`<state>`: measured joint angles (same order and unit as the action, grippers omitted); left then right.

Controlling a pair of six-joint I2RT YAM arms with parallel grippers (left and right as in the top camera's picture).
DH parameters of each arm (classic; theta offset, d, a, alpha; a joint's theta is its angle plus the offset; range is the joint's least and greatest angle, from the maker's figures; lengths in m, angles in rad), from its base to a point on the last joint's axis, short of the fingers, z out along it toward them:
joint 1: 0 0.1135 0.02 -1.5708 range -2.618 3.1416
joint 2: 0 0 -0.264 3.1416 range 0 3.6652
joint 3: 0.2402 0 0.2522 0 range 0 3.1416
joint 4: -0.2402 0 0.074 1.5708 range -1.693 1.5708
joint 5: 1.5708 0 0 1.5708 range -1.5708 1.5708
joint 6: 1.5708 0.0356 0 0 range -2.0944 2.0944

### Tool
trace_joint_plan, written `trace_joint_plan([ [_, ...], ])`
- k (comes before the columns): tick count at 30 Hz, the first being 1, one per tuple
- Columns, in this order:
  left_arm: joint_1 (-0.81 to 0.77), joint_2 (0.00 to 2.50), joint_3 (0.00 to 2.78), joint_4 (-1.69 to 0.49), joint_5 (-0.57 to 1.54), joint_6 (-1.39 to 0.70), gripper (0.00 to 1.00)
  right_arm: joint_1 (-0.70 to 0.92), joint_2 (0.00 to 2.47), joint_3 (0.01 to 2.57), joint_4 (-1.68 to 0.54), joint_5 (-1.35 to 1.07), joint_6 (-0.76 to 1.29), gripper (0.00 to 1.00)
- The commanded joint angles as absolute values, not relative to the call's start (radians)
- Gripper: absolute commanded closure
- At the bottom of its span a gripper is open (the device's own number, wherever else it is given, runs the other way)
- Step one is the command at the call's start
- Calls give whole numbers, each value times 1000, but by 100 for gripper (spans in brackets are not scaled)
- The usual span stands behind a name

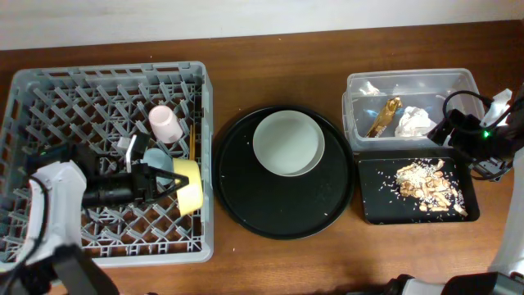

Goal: Sort waste into correct bins and load items into the dishwasher rack
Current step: 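Carry the yellow bowl left and set it upside down in the rack, then move the left gripper back to the tray and grasp the white plate edge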

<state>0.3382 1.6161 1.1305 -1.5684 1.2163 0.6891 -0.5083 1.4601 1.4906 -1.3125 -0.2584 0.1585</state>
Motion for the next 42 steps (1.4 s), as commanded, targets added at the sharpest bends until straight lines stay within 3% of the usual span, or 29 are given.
trace_joint_plan([
  [1,347,1692,1112,-1539,1258,751,100,-512,1462,1509,-1313,-250,166,1],
  [16,557,1732,1112,-1520,1101,750,100,-512,1462,1509,-1313,-250,166,1],
  [27,601,1731,1111,-1555,1128,750,100,-512,1462,1509,-1313,-250,166,1],
  [33,711,1731,1111,-1607,1128,750,99,-512,1462,1509,-1313,-250,166,1],
  [34,731,1731,1111,-1612,1128,750,69,-512,1462,1509,-1313,-250,166,1],
  [35,751,1731,1111,-1615,1127,750,1,-512,1462,1509,-1313,-250,166,1],
  [42,856,1731,1111,-1643,1128,751,1,-512,1462,1509,-1313,-250,166,1],
])
